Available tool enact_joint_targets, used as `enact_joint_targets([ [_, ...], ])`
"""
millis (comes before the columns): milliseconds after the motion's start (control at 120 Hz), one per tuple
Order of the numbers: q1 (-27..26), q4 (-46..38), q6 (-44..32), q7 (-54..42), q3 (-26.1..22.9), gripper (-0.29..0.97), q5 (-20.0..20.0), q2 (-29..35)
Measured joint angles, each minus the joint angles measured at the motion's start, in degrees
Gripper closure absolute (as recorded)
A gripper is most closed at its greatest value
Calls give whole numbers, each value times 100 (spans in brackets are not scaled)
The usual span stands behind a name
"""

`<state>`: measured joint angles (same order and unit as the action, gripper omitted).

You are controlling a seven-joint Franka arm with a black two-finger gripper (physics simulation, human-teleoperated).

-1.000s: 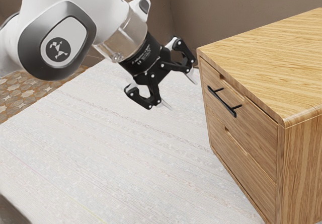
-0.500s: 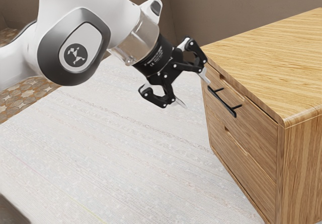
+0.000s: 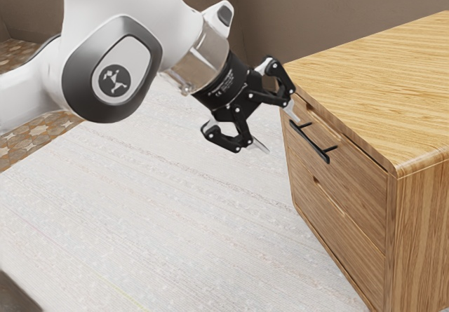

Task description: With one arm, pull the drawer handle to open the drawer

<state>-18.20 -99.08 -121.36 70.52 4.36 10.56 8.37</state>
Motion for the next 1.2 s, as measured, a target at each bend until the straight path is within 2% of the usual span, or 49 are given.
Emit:
enact_joint_targets([
  [917,-62,26,-230,-189,-8,38,125,-248],
  [1200,-89,14,-240,-224,-6,45,146,-302],
])
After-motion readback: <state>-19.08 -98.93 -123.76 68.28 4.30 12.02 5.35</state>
